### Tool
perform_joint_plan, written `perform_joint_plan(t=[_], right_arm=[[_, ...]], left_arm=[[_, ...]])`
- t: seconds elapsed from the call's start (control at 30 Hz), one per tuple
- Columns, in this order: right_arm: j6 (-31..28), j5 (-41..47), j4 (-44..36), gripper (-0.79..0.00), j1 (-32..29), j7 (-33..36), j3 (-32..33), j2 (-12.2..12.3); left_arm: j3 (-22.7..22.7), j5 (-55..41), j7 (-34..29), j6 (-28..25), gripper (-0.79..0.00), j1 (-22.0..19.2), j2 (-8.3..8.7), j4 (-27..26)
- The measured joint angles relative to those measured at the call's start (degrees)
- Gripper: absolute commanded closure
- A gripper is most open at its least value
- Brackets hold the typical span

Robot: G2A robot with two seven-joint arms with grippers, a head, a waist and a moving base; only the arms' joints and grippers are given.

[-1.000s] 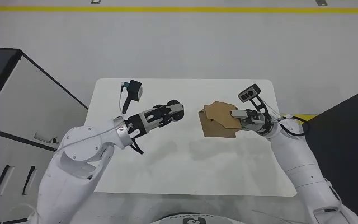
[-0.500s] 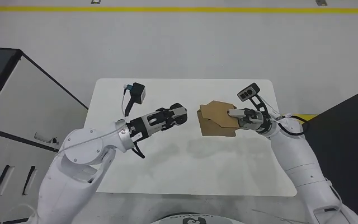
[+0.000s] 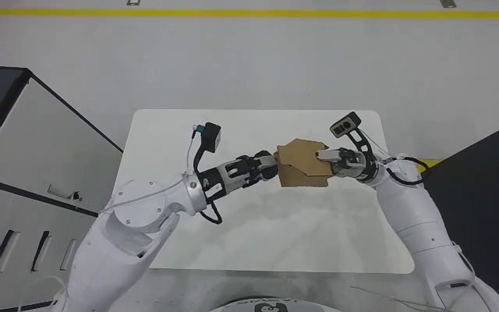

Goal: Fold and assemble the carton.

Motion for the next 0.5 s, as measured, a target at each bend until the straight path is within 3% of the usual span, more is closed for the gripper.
perform_joint_plan(t=[0.5], right_arm=[[-1.78, 1.77, -0.75, 0.0, 0.25, 0.0, -1.82, 1.32]], left_arm=[[3.12, -2.5, 1.12, 1.17, 0.0, -3.38, -0.86, 1.41]])
